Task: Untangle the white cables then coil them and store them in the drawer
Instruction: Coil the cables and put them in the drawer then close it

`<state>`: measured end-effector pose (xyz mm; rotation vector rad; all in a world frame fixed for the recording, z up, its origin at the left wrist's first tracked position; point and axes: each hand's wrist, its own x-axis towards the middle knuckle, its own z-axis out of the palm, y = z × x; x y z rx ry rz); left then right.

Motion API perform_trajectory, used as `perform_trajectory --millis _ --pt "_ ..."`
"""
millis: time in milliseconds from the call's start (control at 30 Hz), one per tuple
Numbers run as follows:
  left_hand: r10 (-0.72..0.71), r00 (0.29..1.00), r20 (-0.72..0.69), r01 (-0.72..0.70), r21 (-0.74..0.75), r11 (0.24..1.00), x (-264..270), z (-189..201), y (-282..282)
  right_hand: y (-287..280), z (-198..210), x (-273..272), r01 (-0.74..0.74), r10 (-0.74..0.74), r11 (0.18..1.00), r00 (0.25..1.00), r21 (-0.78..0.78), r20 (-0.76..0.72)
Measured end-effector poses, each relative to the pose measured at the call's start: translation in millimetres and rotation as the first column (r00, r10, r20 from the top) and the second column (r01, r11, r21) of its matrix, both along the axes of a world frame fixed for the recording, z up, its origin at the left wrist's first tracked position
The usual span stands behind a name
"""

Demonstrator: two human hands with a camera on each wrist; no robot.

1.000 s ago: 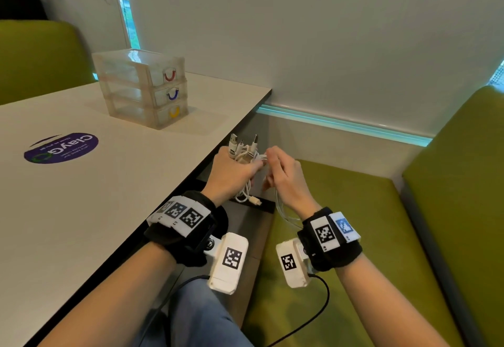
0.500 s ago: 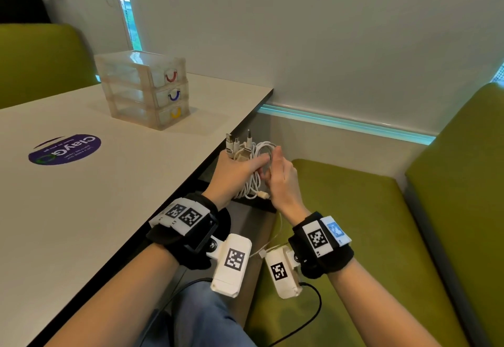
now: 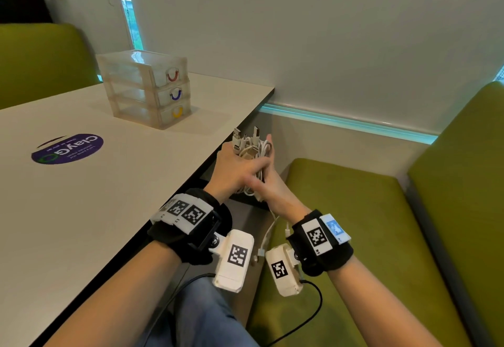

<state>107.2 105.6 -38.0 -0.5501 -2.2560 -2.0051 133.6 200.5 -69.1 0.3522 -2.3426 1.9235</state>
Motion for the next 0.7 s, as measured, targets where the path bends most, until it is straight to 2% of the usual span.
perform_trajectory --millis 100,200,367,467,533,700 --pt "0.036 0.999 -0.035 -0.035 0.018 0.999 0 -1 -3 4 -3 4 -0.004 0.004 1.0 1.0 0.022 0.0" --pt "-0.033 0.999 -0.008 0.034 0.066 0.997 2 1 -3 8 -9 6 0.023 -0.022 0.999 0.999 0.026 -0.035" --pt "-0.084 0.986 -0.141 0.093 0.058 0.994 5 -7 2 5 -11 2 0.114 -0.124 0.988 0.988 -0.1 -0.097" --pt "-0.079 0.986 -0.146 0.092 0.084 0.992 3 -9 3 4 -4 0 0.109 -0.114 0.993 0.987 -0.05 -0.112" --pt "-0.115 0.978 -0.173 0.118 0.011 0.993 1 -7 5 2 -3 0 0.122 -0.127 0.991 0.985 -0.048 -0.114" --pt "-0.129 0.961 -0.245 0.095 -0.147 0.985 3 -3 10 -7 1 7 0.284 -0.296 0.955 0.935 -0.09 -0.194"
